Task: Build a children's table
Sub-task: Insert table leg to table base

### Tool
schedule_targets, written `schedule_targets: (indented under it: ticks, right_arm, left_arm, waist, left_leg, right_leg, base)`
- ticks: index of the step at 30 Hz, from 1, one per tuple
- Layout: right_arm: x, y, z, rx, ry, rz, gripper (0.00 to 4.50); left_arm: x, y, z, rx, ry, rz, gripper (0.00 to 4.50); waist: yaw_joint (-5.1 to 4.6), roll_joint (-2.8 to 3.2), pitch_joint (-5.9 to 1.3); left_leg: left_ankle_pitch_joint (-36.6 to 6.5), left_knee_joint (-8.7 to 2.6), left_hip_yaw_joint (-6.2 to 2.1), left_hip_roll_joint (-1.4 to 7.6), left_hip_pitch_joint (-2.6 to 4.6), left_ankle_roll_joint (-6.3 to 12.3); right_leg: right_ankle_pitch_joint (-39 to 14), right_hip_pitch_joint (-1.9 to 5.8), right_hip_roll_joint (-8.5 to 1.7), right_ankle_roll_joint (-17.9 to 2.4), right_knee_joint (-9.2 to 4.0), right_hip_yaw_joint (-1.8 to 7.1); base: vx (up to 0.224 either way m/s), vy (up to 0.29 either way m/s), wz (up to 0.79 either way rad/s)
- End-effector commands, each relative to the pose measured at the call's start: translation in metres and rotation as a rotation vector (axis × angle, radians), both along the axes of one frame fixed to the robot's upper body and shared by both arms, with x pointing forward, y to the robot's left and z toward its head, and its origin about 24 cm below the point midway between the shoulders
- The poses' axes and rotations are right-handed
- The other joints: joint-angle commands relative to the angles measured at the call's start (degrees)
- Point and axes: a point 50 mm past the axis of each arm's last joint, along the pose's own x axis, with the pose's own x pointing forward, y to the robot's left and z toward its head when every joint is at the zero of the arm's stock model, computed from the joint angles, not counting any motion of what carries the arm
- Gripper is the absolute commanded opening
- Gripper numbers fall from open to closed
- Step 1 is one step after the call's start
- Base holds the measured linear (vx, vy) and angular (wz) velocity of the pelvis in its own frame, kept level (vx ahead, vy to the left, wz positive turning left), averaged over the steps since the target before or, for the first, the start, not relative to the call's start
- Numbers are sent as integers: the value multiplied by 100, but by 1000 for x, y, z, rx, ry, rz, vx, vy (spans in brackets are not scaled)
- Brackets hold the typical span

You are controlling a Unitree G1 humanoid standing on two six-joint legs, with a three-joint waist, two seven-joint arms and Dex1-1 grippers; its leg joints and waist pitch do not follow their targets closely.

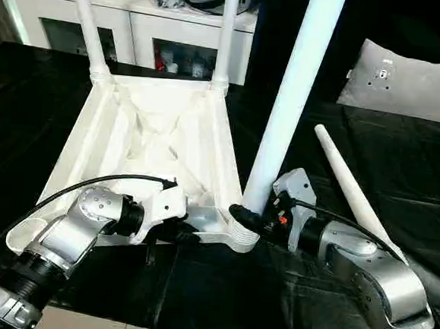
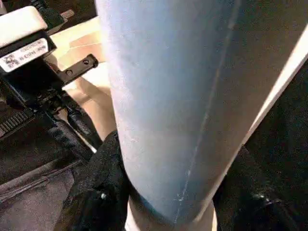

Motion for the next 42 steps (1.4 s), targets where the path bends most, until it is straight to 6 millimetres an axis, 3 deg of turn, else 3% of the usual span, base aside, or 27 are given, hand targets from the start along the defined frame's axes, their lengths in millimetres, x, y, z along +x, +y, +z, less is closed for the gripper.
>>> schedule_targets:
  ticks: [1, 4, 10, 13, 19, 27, 28, 34, 37, 38, 42]
  right_arm:
    - [-6, -2, -15, -36, 67, 7, 189]
    - [-7, -2, -16, -32, 76, 15, 189]
    - [-6, -1, -20, -8, 114, 27, 189]
    - [-5, -2, -23, 10, 138, 22, 189]
    - [-5, -9, -30, 45, 182, -16, 189]
    - [-9, -15, -37, 112, 208, -51, 189]
    - [-9, -16, -38, 124, 205, -62, 189]
    - [-15, -23, -46, 238, 177, -147, 189]
    - [-17, -25, -51, 267, 177, -176, 189]
    - [-19, -26, -54, 283, 174, -196, 189]
    - [-26, -28, -65, 267, 149, -206, 189]
  left_arm:
    - [2, 6, -6, 61, 2, 33, 0]
    - [0, 3, -4, 53, 7, -2, 0]
    - [-9, -3, -3, 80, 16, -142, 0]
    - [-10, -5, -1, 92, 6, -184, 0]
    - [-6, -7, 4, 84, -18, -211, 0]
    - [1, -7, 7, 56, -46, -160, 0]
    - [2, -6, 7, 55, -48, -148, 0]
    - [6, 0, 7, 56, -56, -95, 0]
    - [7, 1, 7, 62, -62, -92, 0]
    - [8, 2, 7, 63, -65, -89, 0]
    - [10, 1, 7, 57, -68, -80, 0]
  waist:
    - [15, 12, -249]
    - [16, 42, -258]
    - [5, 34, -283]
    - [7, 7, -292]
    - [31, 5, -325]
    - [57, 32, -308]
    - [70, 61, -314]
    - [115, 36, -302]
    - [116, 57, -291]
    - [124, 102, -290]
    - [131, 91, -290]
  left_leg:
    - [-1152, -457, -62, 304, 30, -127]
    - [-1123, -462, -70, 308, 28, -131]
    - [-997, -451, -69, 306, 19, -111]
    - [-893, -439, -55, 303, 23, -78]
    - [-723, -439, -59, 316, 31, -58]
    - [-991, -454, -57, 326, 50, -127]
    - [-1009, -455, -62, 329, 49, -139]
    - [-1156, -473, -61, 330, 45, -136]
    - [-1283, -488, -67, 330, 50, -144]
    - [-1311, -494, -80, 331, 56, -157]
    - [-1347, -500, -80, 335, 39, -148]
  right_leg:
    - [-1194, 90, -566, -896, -572, 335]
    - [-1065, 91, -566, -917, -556, 330]
    - [-553, 120, -560, -1024, -516, 327]
    - [-276, 129, -554, -1078, -502, 327]
    - [235, 165, -553, -1176, -455, 300]
    - [-48, 154, -569, -1186, -494, 304]
    - [-78, 153, -573, -1188, -487, 303]
    - [-319, 146, -589, -1139, -527, 308]
    - [-564, 127, -586, -1108, -550, 309]
    - [-646, 128, -586, -1098, -548, 307]
    - [-675, 122, -593, -1076, -565, 312]
  base:
    - [0, 0, 0]
    - [0, 0, 0]
    - [0, 0, 0]
    - [0, 0, 0]
    - [0, 0, 0]
    - [0, 0, 0]
    - [0, 0, 0]
    - [0, 0, 0]
    - [0, 0, 0]
    - [0, 0, 0]
    - [0, 0, 0]
